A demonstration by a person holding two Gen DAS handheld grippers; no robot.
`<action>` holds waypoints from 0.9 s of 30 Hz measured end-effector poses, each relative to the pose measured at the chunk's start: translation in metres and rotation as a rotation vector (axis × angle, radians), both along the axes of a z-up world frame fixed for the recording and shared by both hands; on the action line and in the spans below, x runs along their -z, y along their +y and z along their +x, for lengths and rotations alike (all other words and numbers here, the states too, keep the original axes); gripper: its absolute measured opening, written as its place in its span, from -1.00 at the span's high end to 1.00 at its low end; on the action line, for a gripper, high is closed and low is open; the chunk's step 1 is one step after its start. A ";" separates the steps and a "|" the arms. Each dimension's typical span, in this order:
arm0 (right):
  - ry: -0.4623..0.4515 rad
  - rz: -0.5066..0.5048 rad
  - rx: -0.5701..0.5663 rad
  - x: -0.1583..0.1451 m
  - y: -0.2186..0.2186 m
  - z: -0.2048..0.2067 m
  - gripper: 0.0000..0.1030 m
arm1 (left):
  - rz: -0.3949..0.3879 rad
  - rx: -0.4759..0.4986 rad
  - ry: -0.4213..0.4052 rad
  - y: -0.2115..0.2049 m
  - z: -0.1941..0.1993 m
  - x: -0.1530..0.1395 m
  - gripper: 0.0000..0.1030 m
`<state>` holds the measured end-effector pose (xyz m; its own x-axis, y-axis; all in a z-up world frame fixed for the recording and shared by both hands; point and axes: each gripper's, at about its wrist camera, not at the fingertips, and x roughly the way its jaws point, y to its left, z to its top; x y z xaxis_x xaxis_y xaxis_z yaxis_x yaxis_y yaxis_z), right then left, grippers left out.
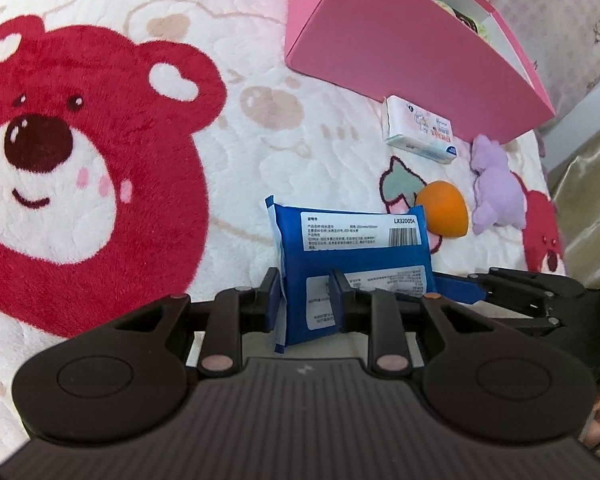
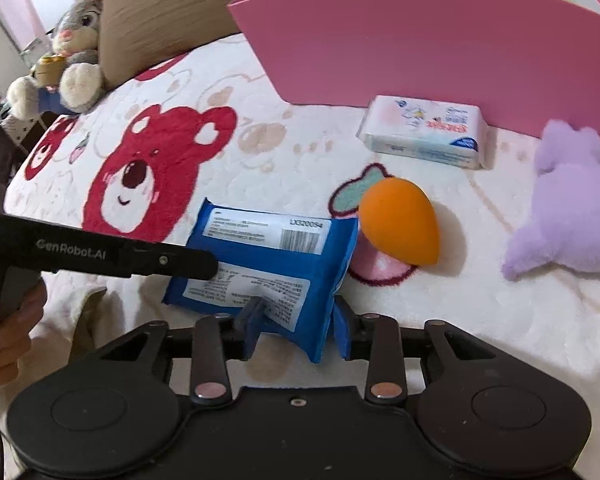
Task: Organize objects
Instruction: 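Lift the wipe pack with the left tool and carry it into the pink box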
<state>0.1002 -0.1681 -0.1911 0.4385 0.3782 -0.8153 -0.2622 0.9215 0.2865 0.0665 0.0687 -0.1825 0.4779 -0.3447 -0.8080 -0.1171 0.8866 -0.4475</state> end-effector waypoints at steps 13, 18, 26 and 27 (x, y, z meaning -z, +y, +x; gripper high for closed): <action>-0.042 -0.055 -0.031 -0.012 0.014 -0.015 0.15 | 0.044 0.014 -0.010 -0.016 -0.012 -0.016 0.46; -0.046 -0.028 -0.008 -0.028 0.008 -0.027 0.06 | 0.024 0.048 -0.021 -0.019 -0.021 -0.031 0.45; -0.091 -0.056 -0.022 -0.062 0.007 -0.046 0.05 | -0.014 0.103 -0.050 -0.022 -0.035 -0.058 0.45; -0.098 -0.062 -0.023 -0.067 0.007 -0.049 0.05 | -0.014 0.111 -0.058 -0.023 -0.038 -0.063 0.45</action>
<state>0.0514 -0.1608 -0.1241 0.5089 0.3392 -0.7912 -0.3075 0.9301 0.2010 0.0289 0.0460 -0.1196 0.4822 -0.4088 -0.7748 0.0081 0.8865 -0.4627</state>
